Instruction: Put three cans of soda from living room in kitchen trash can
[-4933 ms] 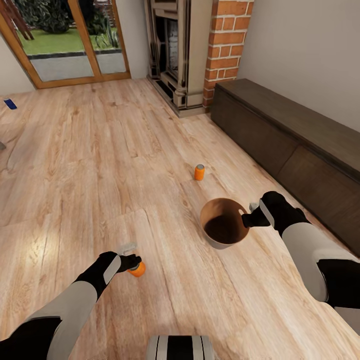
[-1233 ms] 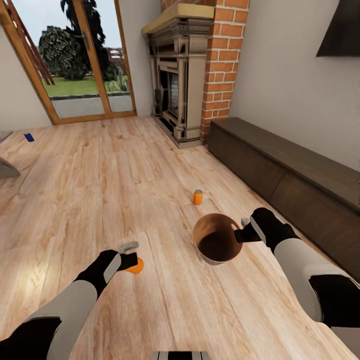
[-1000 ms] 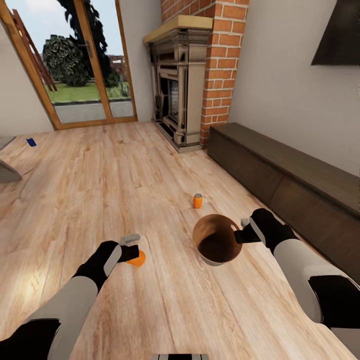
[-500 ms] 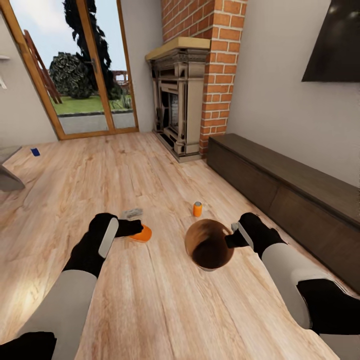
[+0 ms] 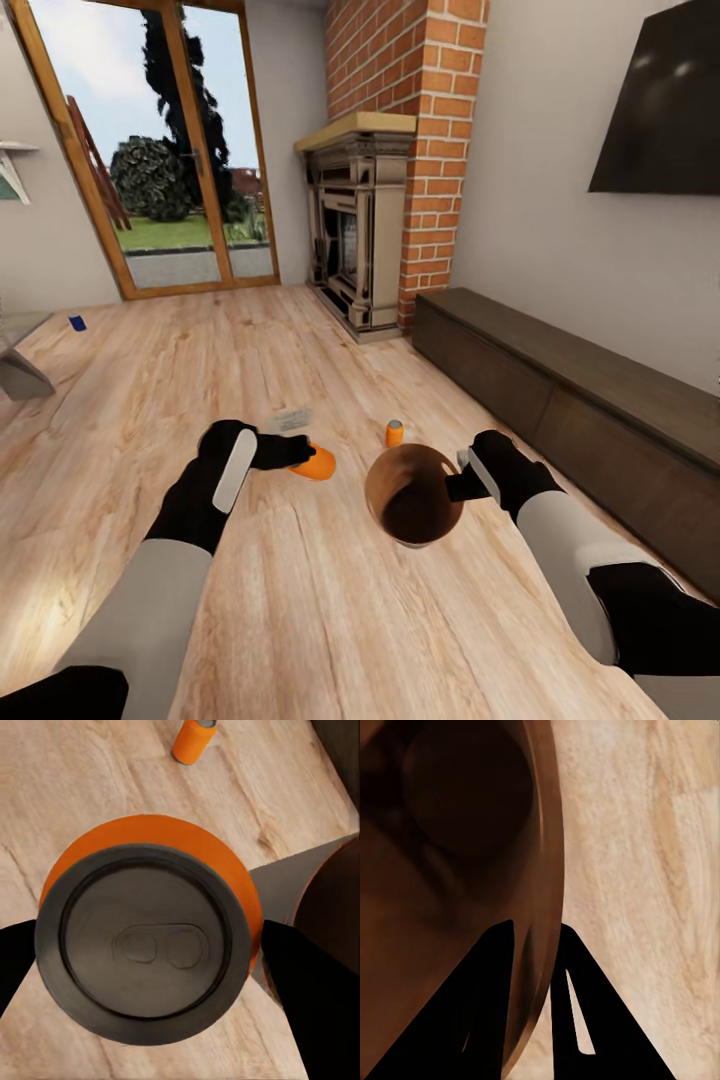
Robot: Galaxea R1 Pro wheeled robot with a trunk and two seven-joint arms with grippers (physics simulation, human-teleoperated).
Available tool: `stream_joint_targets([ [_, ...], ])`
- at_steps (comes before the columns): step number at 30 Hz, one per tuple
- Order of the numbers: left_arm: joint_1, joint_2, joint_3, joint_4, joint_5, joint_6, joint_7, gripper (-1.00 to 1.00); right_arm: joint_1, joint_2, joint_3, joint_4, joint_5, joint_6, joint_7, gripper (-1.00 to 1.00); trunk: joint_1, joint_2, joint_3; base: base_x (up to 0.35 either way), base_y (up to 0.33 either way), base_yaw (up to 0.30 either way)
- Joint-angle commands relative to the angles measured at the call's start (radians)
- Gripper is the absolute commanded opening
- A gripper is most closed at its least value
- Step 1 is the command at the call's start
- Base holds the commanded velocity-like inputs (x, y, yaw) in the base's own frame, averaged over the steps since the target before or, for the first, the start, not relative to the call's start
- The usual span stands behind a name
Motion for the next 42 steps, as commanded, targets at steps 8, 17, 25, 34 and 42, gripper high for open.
stream_joint_targets([
  [8, -0.001, -0.003, -0.061, -0.003, 0.070, 0.000, 0.001, -1.00, 0.000, 0.001, -0.002, 0.000, -0.009, 0.000, 0.003, -1.00, -0.004, 0.002, 0.031, 0.000, 0.000, 0.000],
  [17, 0.000, -0.005, -0.147, -0.062, 0.196, 0.000, 0.001, -1.00, 0.000, 0.023, -0.002, 0.000, -0.007, 0.000, 0.002, -1.00, -0.008, 0.004, 0.066, 0.000, 0.000, 0.000],
  [25, 0.002, -0.009, -0.178, -0.090, 0.241, 0.000, 0.001, -1.00, 0.000, 0.027, -0.001, 0.000, -0.007, 0.000, 0.002, -1.00, -0.010, 0.005, 0.085, 0.000, 0.000, 0.000],
  [34, 0.004, -0.019, -0.224, -0.090, 0.248, 0.000, 0.000, -1.00, 0.000, 0.043, -0.001, 0.000, -0.007, 0.000, -0.002, -1.00, -0.010, 0.005, 0.085, 0.000, 0.000, 0.000],
  [42, 0.025, -0.025, -0.288, -0.072, 0.248, 0.000, 0.002, -1.00, 0.000, 0.050, -0.002, 0.000, -0.009, 0.000, -0.027, -1.00, -0.010, 0.005, 0.085, 0.000, 0.000, 0.000],
])
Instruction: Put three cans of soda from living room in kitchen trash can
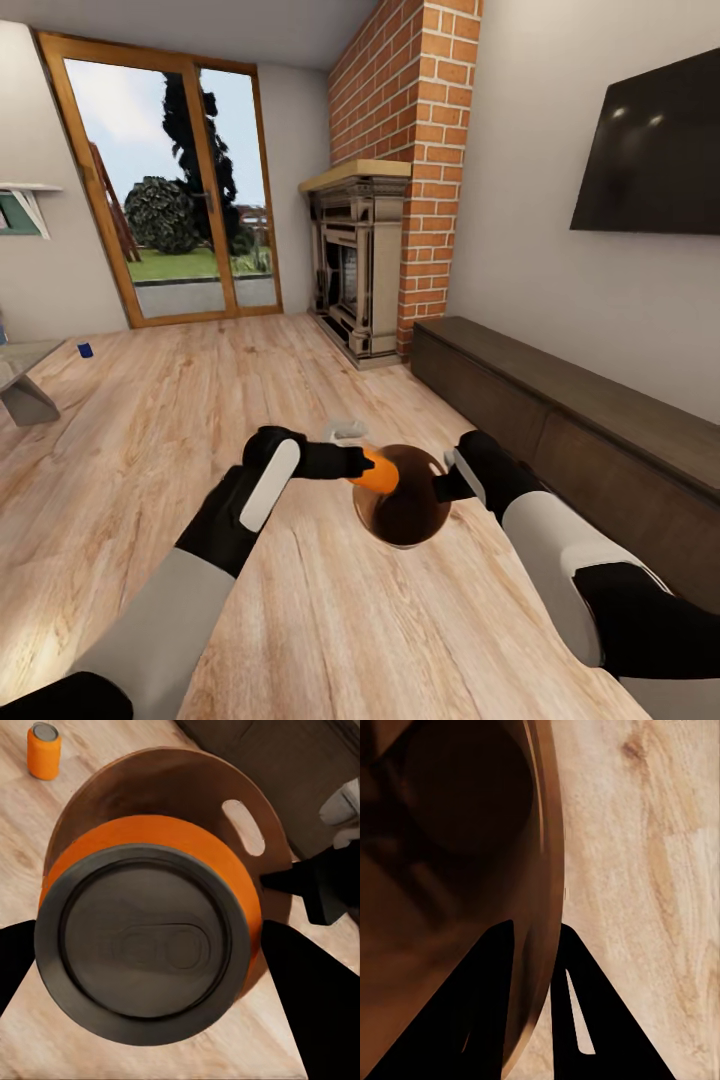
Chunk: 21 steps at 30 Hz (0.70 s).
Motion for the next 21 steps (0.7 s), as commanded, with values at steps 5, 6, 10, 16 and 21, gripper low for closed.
stream_joint_targets([
  [5, 0.003, -0.010, -0.022, 0.065, -0.002, -0.015, 0.006, -1.00, -0.001, 0.006, -0.001, -0.002, -0.013, 0.001, 0.000, -1.00, 0.000, 0.000, 0.000, 0.000, 0.000, 0.000],
  [6, 0.004, -0.011, -0.026, 0.086, -0.002, -0.034, 0.008, -1.00, -0.001, 0.007, -0.001, -0.002, -0.012, 0.001, -0.001, -1.00, 0.000, 0.000, 0.000, 0.000, 0.000, 0.000],
  [10, 0.004, -0.015, -0.032, 0.107, -0.002, -0.050, 0.010, -1.00, -0.001, 0.019, 0.000, -0.003, -0.011, 0.001, -0.001, -1.00, 0.000, 0.000, 0.000, 0.000, 0.000, 0.000],
  [16, 0.004, -0.020, -0.038, 0.146, -0.004, -0.095, 0.011, -1.00, -0.001, 0.044, 0.027, -0.004, -0.011, 0.003, -0.011, -1.00, 0.000, 0.000, 0.000, 0.000, 0.000, 0.000],
  [21, 0.004, -0.021, -0.059, 0.185, -0.006, -0.147, 0.012, -1.00, -0.001, 0.070, 0.040, -0.004, -0.017, 0.005, -0.067, -1.00, 0.000, 0.000, 0.000, 0.000, 0.000, 0.000],
])
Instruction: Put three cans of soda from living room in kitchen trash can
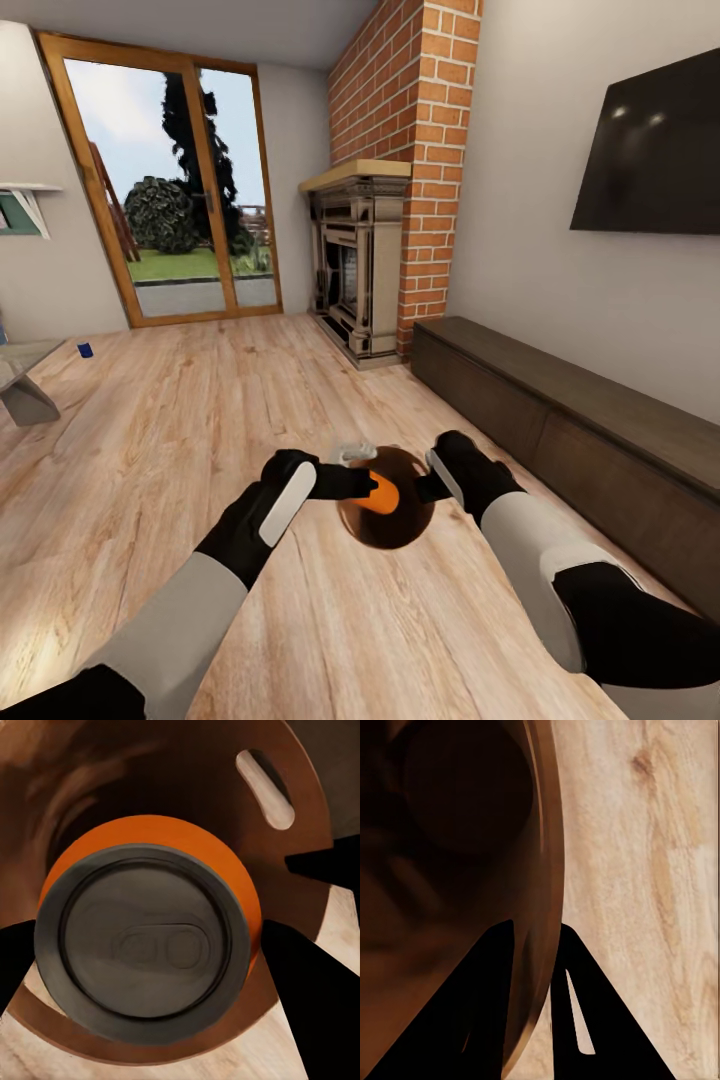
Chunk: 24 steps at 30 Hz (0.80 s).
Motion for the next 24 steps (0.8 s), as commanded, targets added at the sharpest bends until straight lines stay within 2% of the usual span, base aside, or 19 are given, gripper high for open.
stream_joint_targets([
  [1, 0.000, 0.000, -0.006, 0.007, 0.000, -0.012, 0.001, -1.00, -0.001, 0.005, -0.001, -0.001, -0.008, 0.000, -0.003, -1.00, 0.000, 0.000, 0.000, 0.000, 0.000, 0.000],
  [14, 0.000, 0.000, -0.021, 0.098, -0.005, -0.079, 0.006, -1.00, -0.001, 0.016, 0.001, -0.001, -0.009, 0.002, -0.014, -1.00, 0.000, 0.000, 0.000, 0.000, 0.000, 0.000],
  [15, 0.000, 0.000, -0.037, 0.115, -0.004, -0.093, 0.006, -1.00, -0.001, 0.016, 0.001, 0.000, -0.009, 0.003, -0.014, -1.00, 0.000, 0.000, 0.000, 0.000, 0.000, 0.000],
  [18, 0.000, -0.001, -0.049, 0.127, -0.004, -0.105, 0.006, -1.00, -0.001, 0.017, 0.001, 0.000, -0.010, 0.003, -0.014, -1.00, 0.000, 0.000, 0.000, 0.000, 0.000, 0.000],
  [24, 0.000, -0.005, -0.057, 0.142, -0.004, -0.127, 0.006, -1.00, -0.001, 0.022, 0.001, 0.001, -0.010, 0.003, -0.014, -1.00, 0.000, 0.000, 0.000, 0.000, 0.000, 0.000],
])
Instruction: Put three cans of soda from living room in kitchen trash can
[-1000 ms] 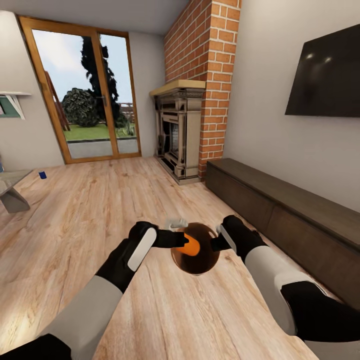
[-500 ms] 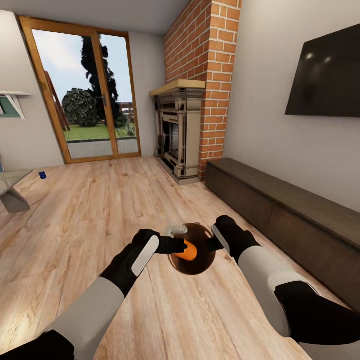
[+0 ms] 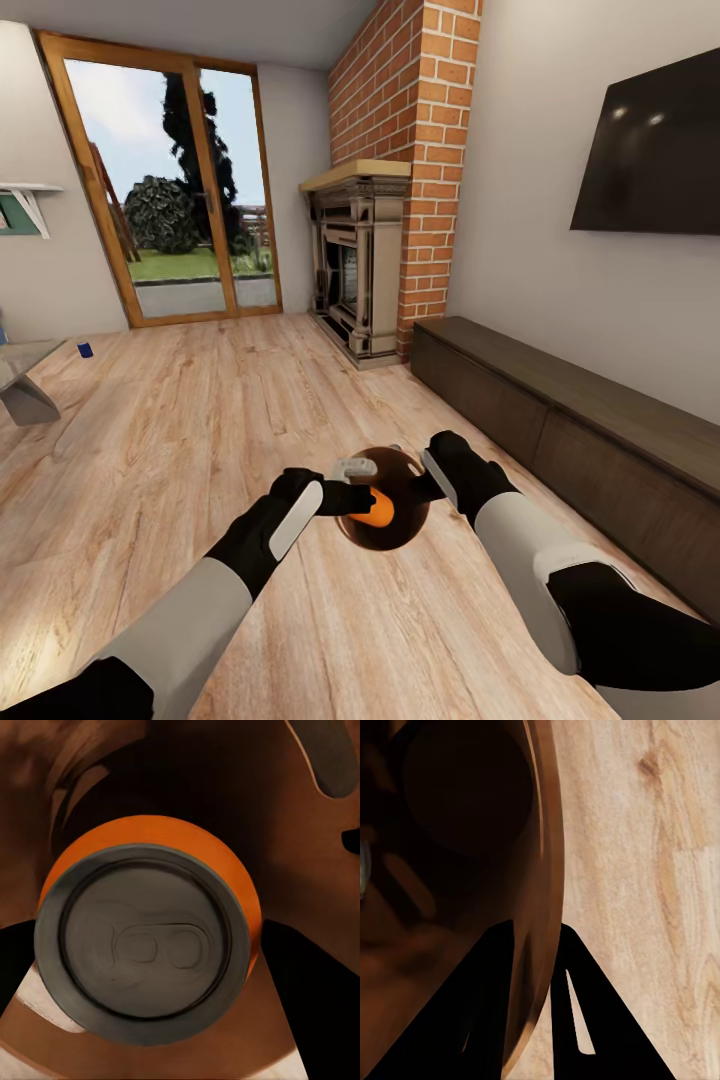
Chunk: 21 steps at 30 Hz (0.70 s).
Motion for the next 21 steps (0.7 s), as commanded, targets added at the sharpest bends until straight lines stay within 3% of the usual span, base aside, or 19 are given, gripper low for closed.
stream_joint_targets([
  [1, 0.000, 0.000, -0.001, 0.001, 0.000, -0.003, 0.000, -1.00, -0.001, 0.001, -0.001, -0.001, -0.006, 0.000, 0.003, -1.00, 0.000, 0.000, 0.000, 0.000, 0.000, 0.000],
  [21, 0.000, -0.003, -0.002, 0.053, 0.000, -0.046, -0.003, -1.00, -0.001, 0.012, -0.001, -0.001, -0.005, 0.000, 0.002, -1.00, 0.000, 0.000, 0.000, 0.000, 0.000, 0.000],
])
